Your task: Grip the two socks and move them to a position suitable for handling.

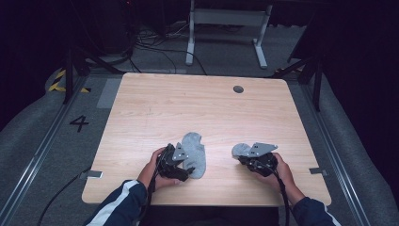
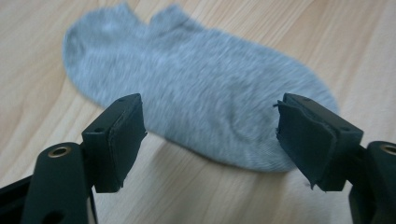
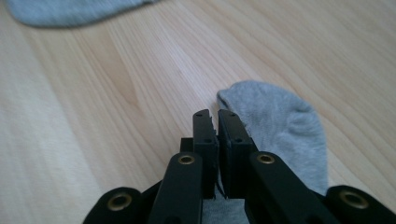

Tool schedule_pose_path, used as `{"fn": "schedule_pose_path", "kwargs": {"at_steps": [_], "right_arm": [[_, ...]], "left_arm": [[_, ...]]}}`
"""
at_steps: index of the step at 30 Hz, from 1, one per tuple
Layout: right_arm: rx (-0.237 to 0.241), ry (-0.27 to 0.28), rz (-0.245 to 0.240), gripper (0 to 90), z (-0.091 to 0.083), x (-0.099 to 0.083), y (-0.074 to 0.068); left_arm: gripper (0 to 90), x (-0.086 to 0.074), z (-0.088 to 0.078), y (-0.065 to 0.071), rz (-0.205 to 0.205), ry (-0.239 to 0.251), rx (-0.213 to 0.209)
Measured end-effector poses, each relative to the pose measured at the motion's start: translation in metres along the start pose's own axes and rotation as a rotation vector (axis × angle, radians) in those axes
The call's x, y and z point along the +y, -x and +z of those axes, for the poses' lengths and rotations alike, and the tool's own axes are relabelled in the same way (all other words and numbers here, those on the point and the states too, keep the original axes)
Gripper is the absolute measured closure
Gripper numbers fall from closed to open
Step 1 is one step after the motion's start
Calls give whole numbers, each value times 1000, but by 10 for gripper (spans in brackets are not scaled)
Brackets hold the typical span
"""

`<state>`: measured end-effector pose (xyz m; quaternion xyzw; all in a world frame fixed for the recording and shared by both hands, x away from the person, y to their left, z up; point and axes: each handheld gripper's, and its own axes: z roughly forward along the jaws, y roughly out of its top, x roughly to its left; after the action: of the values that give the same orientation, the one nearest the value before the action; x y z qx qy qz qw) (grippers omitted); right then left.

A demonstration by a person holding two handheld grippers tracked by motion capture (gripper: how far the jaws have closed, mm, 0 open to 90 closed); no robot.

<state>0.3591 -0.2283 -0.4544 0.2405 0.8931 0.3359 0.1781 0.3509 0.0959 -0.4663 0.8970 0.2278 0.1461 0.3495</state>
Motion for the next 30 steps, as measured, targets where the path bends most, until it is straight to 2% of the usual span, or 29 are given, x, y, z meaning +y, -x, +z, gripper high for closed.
{"fn": "schedule_pose_path", "kwargs": {"at_steps": [3, 7, 9, 10, 11, 13, 15, 18, 19, 22, 24, 28, 30], "right_arm": [[24, 33, -2, 871, -11, 6, -5], [60, 86, -12, 871, -27, 12, -12], [83, 115, -28, 872, -35, 16, -16], [95, 127, -23, 872, -37, 17, -18], [95, 127, -23, 872, -37, 17, -18], [129, 155, -28, 872, -43, 22, -24], [154, 170, -40, 872, -46, 24, -28], [174, 181, -48, 872, -49, 27, -33], [187, 189, -52, 872, -50, 27, -34], [224, 212, -49, 872, -54, 29, -38], [233, 220, -42, 872, -55, 28, -37], [243, 230, -23, 872, -54, 27, -33], [239, 228, -18, 872, -54, 27, -32]], "left_arm": [[234, 9, 0, 9, 59, 6, -14], [235, 23, 2, 18, 91, 35, -36], [239, 32, 8, 25, 105, 51, -66], [240, 37, 12, 30, 130, 46, -76], [240, 37, 12, 30, 130, 46, -76], [240, 48, 26, 43, 182, 34, -106], [243, 54, 33, 50, 215, 24, -115], [277, 58, 39, 55, 231, 20, -119], [277, 60, 41, 56, 233, 32, -119], [383, 63, 44, 53, 215, 56, -143], [444, 63, 43, 51, 215, 68, -159], [628, 62, 39, 46, 231, 79, -180], [714, 62, 39, 46, 223, 83, -189]]}}
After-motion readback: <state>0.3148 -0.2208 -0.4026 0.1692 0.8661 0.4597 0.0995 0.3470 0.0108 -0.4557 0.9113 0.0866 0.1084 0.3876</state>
